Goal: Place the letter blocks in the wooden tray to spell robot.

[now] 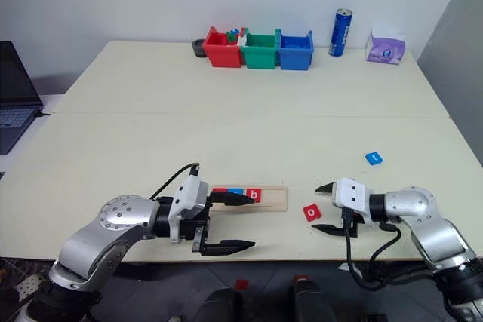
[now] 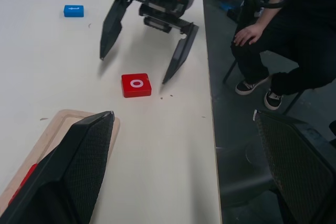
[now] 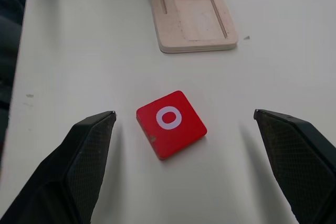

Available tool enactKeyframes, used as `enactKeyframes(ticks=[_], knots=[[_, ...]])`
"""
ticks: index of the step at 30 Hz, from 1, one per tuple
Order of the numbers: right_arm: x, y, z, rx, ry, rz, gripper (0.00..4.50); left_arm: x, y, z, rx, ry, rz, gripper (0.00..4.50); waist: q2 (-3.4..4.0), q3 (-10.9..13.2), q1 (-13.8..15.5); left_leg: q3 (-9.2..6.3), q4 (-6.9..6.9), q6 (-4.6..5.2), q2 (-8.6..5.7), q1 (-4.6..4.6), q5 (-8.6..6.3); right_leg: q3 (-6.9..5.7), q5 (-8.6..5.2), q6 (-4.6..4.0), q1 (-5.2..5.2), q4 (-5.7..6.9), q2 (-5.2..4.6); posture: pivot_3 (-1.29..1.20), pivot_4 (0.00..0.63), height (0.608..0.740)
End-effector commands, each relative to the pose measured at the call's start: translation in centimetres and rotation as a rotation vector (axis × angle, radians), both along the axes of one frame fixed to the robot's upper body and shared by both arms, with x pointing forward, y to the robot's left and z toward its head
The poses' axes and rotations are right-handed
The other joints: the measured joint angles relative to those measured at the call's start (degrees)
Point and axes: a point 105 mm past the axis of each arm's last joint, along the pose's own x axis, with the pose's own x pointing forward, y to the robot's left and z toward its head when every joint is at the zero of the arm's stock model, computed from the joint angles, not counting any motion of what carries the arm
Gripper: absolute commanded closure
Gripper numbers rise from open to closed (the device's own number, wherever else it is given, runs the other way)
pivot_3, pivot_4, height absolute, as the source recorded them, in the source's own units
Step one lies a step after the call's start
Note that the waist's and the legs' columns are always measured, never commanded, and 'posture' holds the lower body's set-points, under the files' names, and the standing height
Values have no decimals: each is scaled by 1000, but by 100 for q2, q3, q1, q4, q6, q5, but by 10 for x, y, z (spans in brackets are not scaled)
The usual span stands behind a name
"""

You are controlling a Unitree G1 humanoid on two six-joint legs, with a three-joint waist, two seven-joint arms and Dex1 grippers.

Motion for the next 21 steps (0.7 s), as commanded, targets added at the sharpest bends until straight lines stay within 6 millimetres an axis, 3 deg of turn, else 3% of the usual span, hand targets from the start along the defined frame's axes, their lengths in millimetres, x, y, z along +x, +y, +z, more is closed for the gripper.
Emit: enactKeyframes(ticks=[1, 9, 12, 18, 19, 21], knots=[[6, 2, -1, -18, -44, 63, 16, -2, -2, 10, -9, -44, -28, 0, 0, 0, 2, -1, -1, 0, 1, 0, 0, 0, 0, 0, 0, 1, 1, 0, 150, 740], [6, 5, -12, -23, -13, 108, 16, -4, 3, 8, 15, -57, -36, 0, 0, 0, 15, -4, -1, 0, 2, 0, 0, 0, 0, -5, 0, 4, 0, 0, 150, 740], [4, 4, -13, -22, 10, 114, 609, -4, 5, 8, 18, -58, -34, 0, 1, 0, 15, -4, -1, 0, 2, 6, 0, 0, 0, -5, 3, 8, 0, 0, 150, 740], [2, 3, -15, -27, 25, 121, 2824, -4, 5, 7, 19, -59, -43, 0, 1, 0, 14, -2, 0, 0, 2, 9, 0, 1, 0, -5, 4, 10, 0, 0, 150, 740], [1, 3, -15, -28, 26, 121, 3040, -3, 5, 7, 20, -60, -44, 0, 1, 0, 14, -2, 0, 0, 2, 11, 0, 2, 0, -5, 5, 10, 0, 0, 150, 740], [1, 3, -15, -26, 29, 119, 3035, -2, 5, 8, 21, -62, -46, 0, 1, 0, 14, -1, 0, 0, 2, 19, 0, 3, 0, -5, 11, 10, 0, 0, 150, 740]])
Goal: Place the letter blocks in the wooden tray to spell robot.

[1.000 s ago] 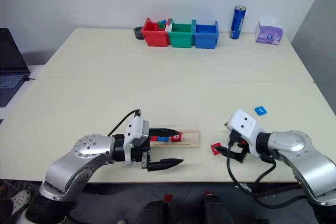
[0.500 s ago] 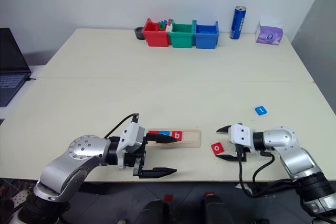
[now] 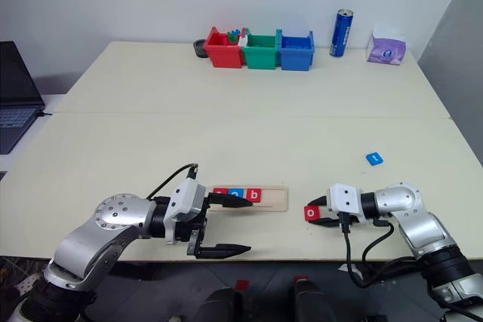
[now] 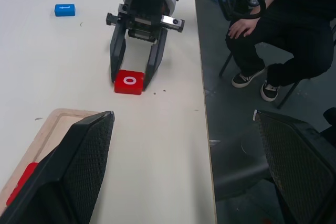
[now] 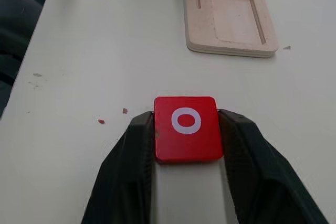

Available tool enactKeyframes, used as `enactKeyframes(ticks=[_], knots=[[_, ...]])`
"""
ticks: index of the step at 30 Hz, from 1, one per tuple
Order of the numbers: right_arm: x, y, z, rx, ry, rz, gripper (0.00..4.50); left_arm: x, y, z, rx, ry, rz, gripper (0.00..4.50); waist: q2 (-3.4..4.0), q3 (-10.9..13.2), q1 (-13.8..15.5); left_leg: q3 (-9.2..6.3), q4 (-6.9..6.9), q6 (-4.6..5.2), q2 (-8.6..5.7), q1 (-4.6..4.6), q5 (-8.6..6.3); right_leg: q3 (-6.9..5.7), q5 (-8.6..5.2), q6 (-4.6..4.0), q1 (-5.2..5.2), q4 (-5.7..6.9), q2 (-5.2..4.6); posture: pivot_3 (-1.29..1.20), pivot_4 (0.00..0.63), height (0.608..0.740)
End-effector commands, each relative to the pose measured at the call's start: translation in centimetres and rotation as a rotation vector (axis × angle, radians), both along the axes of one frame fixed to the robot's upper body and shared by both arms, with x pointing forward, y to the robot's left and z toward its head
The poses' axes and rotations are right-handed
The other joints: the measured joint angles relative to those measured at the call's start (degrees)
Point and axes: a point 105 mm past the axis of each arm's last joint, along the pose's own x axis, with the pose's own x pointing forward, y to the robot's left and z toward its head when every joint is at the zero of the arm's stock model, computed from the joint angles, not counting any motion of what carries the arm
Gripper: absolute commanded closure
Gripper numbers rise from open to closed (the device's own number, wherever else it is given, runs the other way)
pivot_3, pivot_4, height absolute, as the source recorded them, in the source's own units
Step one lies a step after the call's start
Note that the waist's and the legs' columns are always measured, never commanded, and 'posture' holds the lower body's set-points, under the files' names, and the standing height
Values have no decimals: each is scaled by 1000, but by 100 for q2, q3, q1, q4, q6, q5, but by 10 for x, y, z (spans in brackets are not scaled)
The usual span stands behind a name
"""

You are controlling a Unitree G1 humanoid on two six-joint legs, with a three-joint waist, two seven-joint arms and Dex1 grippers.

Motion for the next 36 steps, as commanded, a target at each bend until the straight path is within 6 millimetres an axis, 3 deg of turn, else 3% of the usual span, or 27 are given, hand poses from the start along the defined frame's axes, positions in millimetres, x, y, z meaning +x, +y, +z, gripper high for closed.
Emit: enactKeyframes(ticks=[1, 5, 8, 13, 19, 36], knots=[[0, -2, 2, -3, 0, -6, 3035, 1, 1, 7, 0, -38, -11, 0, 0, 0, 0, 0, 0, 0, 0, 3, 0, 0, 0, 0, 2, 0, 0, 0, 150, 740], [3, 6, 19, 48, 1, -33, 3035, 5, 8, 8, 1, -45, 15, 0, 0, 0, -1, 1, 0, 0, 0, 8, 0, 0, 0, 0, 6, 0, 0, 0, 150, 740], [7, 23, 43, 131, 7, -60, 3035, 9, 22, 9, -3, -55, 76, 0, 2, 1, -29, -1, -1, 0, 2, 9, 0, 1, 0, 0, 6, 2, 1, 0, 150, 740], [17, 56, 57, 170, 1, -57, 3035, 12, 49, 6, 5, -75, 216, 0, 3, 2, -34, -2, -5, 0, 10, 15, 0, 2, -1, -3, 6, 5, 2, 0, 150, 740], [31, 73, 51, 149, -22, -63, 3035, 10, 59, 9, -15, -92, 316, 0, 3, 2, 31, -12, -4, 0, 10, 7, 0, -2, -1, -11, 6, 2, -13, 0, 150, 740], [34, 88, 27, 82, -19, -4, 3035, 11, 54, 13, -47, -128, 363, 0, 3, 2, -2, -1, -4, 0, 5, 8, 0, -5, 7, -17, 6, 3, -24, 0, 150, 740]])
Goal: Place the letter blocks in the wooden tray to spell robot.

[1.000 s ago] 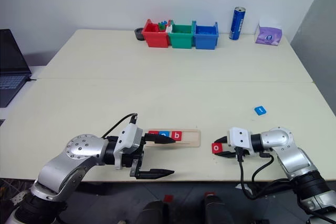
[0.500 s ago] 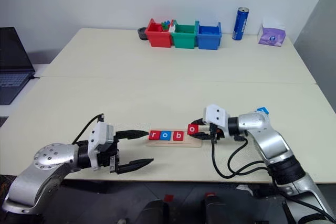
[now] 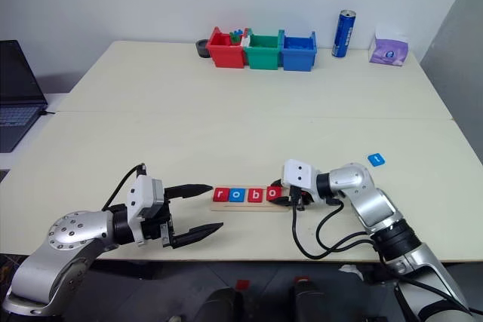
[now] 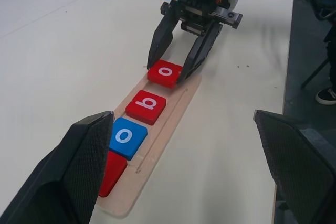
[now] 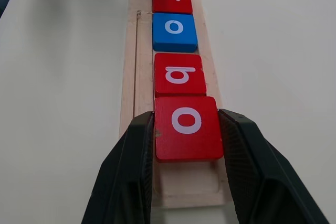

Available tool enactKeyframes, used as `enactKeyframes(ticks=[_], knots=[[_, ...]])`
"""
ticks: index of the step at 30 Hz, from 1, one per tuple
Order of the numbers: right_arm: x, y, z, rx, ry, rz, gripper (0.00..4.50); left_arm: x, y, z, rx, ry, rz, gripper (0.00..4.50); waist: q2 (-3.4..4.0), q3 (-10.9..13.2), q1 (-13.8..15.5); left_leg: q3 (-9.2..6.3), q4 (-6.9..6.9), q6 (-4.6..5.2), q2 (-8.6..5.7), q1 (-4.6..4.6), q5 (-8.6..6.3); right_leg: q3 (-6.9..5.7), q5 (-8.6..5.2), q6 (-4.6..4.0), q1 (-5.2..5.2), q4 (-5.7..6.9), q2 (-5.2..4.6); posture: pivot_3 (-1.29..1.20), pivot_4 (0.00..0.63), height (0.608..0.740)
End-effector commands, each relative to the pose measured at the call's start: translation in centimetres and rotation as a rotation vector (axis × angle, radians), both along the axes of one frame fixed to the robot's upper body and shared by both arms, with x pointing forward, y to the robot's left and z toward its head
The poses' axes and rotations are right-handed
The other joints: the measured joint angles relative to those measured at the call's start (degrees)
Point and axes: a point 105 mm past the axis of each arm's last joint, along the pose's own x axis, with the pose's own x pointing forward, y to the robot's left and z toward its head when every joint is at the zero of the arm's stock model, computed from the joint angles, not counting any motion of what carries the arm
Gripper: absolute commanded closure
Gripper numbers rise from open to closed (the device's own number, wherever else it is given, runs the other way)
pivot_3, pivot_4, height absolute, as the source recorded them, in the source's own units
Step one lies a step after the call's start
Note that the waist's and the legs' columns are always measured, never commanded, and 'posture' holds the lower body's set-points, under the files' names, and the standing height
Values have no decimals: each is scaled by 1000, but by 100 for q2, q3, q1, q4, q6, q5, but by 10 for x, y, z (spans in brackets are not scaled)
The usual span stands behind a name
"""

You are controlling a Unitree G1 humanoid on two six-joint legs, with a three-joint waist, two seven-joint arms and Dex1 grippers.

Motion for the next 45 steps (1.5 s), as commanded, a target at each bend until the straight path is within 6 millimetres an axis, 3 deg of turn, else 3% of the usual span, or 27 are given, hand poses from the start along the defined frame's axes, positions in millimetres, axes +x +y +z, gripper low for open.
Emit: enactKeyframes(ticks=[1, 30, 31, 38, 45], knots=[[1, 4, 7, -3, -40, 26, 3035, -1, -2, 13, -11, -64, -7, 0, 0, 0, 2, -1, 0, 0, 0, 0, 0, 0, 0, 0, 0, 0, 0, 0, 150, 740], [5, 6, 4, -12, -35, 17, 3035, 2, -5, 13, -6, -71, -8, 0, 0, 0, -3, 0, 0, 0, -1, 0, 0, 0, 1, -1, 0, 0, -1, 0, 150, 740], [5, 6, 4, -13, -35, 15, 2310, 2, -5, 13, -6, -72, -7, 0, 0, 0, -3, 0, 0, 0, -1, 1, 0, 0, 1, -1, 0, 0, -1, 0, 150, 740], [6, 2, 9, -5, -24, 4, 13, 3, -5, 12, -7, -68, -8, 0, 0, 0, -3, 0, 0, 0, -1, 0, 0, 0, 1, -1, 0, 0, -1, 0, 150, 740], [3, -12, 36, 44, -17, -34, 13, 4, -3, 13, -4, -67, -8, 0, 1, 0, 0, -2, 0, 0, 0, 0, 0, 0, 2, -3, 0, 0, -2, 0, 150, 740]])
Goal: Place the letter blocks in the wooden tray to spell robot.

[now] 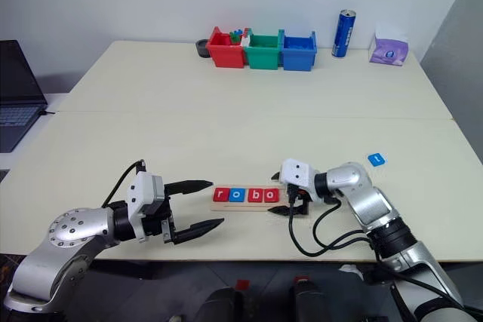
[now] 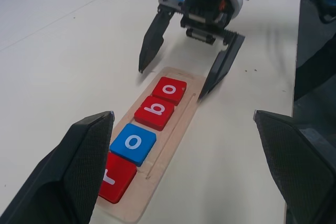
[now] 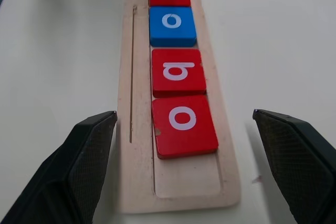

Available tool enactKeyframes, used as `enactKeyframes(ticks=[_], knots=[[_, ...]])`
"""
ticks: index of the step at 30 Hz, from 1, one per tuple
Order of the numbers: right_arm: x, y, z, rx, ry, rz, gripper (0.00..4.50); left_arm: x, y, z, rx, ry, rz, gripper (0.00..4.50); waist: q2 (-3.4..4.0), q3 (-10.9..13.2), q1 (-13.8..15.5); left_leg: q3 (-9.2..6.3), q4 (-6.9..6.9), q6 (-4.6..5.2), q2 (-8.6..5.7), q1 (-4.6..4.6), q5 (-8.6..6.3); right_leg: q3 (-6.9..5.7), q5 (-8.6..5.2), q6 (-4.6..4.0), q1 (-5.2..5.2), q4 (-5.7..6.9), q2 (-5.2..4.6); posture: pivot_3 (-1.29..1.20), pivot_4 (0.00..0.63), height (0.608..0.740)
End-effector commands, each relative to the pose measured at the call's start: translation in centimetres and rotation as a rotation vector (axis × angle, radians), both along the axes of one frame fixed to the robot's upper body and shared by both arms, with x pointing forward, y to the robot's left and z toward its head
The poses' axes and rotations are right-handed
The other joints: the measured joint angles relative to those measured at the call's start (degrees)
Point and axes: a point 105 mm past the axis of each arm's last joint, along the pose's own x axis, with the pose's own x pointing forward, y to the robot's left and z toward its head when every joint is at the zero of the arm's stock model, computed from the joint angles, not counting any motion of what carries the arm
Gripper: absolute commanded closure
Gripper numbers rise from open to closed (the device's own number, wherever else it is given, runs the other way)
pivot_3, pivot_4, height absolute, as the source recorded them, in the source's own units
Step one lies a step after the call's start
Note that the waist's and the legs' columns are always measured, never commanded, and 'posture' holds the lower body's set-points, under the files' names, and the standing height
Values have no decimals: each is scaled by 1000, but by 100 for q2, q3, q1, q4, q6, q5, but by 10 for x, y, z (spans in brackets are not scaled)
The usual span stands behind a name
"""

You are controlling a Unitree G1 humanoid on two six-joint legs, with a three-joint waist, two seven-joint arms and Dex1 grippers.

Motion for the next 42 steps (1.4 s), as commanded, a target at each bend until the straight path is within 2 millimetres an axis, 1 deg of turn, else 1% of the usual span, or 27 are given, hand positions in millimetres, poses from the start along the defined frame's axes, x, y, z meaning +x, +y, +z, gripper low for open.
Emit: enactKeyframes(ticks=[1, 3, 5, 6, 7, 8, 14, 18, 27, 35, 42], knots=[[2, -12, 20, 24, -52, -11, 179, -1, -3, 9, -4, -43, -21, 0, 0, 0, 3, 0, 0, 0, 0, 0, 0, 0, 0, 1, 0, 0, 0, 0, 150, 740], [2, -19, 16, 9, -55, -17, 615, -2, -3, 9, -3, -42, -26, 0, 0, 0, 3, 1, 0, 0, -1, 0, 0, 0, -2, 3, 0, -1, 0, 0, 150, 740], [2, -21, 11, -6, -61, -16, 1223, -2, -3, 9, -2, -41, -28, 0, 0, 0, 0, 2, 0, 0, -2, 0, 0, 0, -2, 4, 0, -1, 0, 0, 150, 740], [2, -21, 9, -9, -64, -19, 1599, -1, -3, 10, -1, -41, -29, 0, 0, 0, -1, 3, 0, 0, -2, 0, 0, 0, -2, 4, 0, -1, 0, 0, 150, 740], [3, -21, 5, -18, -71, -19, 2088, -1, -3, 10, -1, -42, -31, 0, 0, 0, -1, 3, 0, 0, -3, 0, 0, 0, -2, 4, 0, -1, 1, 0, 150, 740], [4, -20, 2, -24, -75, -20, 2327, -1, -3, 10, 0, -43, -32, 0, 0, 0, -1, 3, 0, 0, -3, 1, 0, 1, -2, 4, 0, -1, 2, 0, 150, 740], [5, -11, -8, -29, -88, -6, 4457, -2, -2, 12, 6, -46, -35, 0, 0, 0, -11, 4, -1, 0, -3, 2, 0, 2, -2, 3, 0, 0, 7, 0, 150, 740], [3, -7, -13, -39, -91, 11, 4484, -3, -3, 12, 7, -45, -31, 0, 0, 0, -7, 3, -1, 0, -1, 1, 0, 2, -1, 2, 0, 0, 6, 0, 150, 740], [0, -3, -18, -54, -92, 32, 4484, -6, -2, 11, 7, -44, -16, 0, 0, 0, -6, 3, -1, 0, -1, 2, 0, 2, -2, 3, 0, 0, 5, 0, 150, 740], [2, 9, -17, -34, -100, 43, 4484, -5, -2, 11, 8, -44, -9, 0, 0, 0, -7, 3, -1, 0, -2, 2, 0, 2, -1, 2, 0, 0, 6, 0, 150, 740], [4, 15, -16, -25, -103, 48, 4484, -5, 0, 11, 11, -45, -4, 0, 0, 0, -8, 3, -1, 0, -1, 2, 0, 1, -1, 2, 0, 0, 6, 0, 150, 740]])
